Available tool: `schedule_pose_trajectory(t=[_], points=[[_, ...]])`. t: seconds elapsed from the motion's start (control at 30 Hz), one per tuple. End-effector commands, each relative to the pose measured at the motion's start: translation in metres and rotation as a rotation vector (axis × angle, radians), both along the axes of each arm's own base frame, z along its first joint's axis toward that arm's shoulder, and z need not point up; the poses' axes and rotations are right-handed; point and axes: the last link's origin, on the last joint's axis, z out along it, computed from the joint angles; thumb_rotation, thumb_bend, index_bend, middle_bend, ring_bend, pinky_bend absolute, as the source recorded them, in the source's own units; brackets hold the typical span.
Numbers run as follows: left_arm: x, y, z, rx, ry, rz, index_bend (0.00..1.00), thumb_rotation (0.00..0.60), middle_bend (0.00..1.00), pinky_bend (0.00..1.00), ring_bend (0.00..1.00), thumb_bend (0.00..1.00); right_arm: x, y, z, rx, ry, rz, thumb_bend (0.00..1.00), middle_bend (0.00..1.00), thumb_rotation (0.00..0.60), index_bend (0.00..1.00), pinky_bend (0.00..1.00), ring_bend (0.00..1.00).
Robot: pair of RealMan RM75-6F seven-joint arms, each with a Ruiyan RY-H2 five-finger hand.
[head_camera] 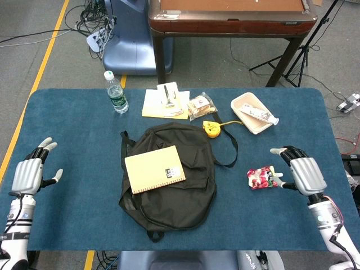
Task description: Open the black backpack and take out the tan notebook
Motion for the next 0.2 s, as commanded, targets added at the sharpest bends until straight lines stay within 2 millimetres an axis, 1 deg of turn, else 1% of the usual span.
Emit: schedule_pose_trajectory(t=[0.03, 0.2], points=[[-0.006, -0.027, 0.003, 0.009, 0.022, 0.035, 0.19, 0.6, 0.1, 0.23, 0.16, 0.27, -0.01, 0.015, 0.007, -0.068, 0.029, -0.043, 0.22, 0.29, 0.6, 0.29, 0.25, 0.17], [-0.006, -0.05, 0.004, 0.028, 0.051, 0.055, 0.19, 0.6, 0.1, 0.23, 0.16, 0.27, -0.018, 0.03, 0.012, -0.118, 0.03, -0.095, 0.22, 0.29, 0.6, 0.29, 0.25, 0.17]])
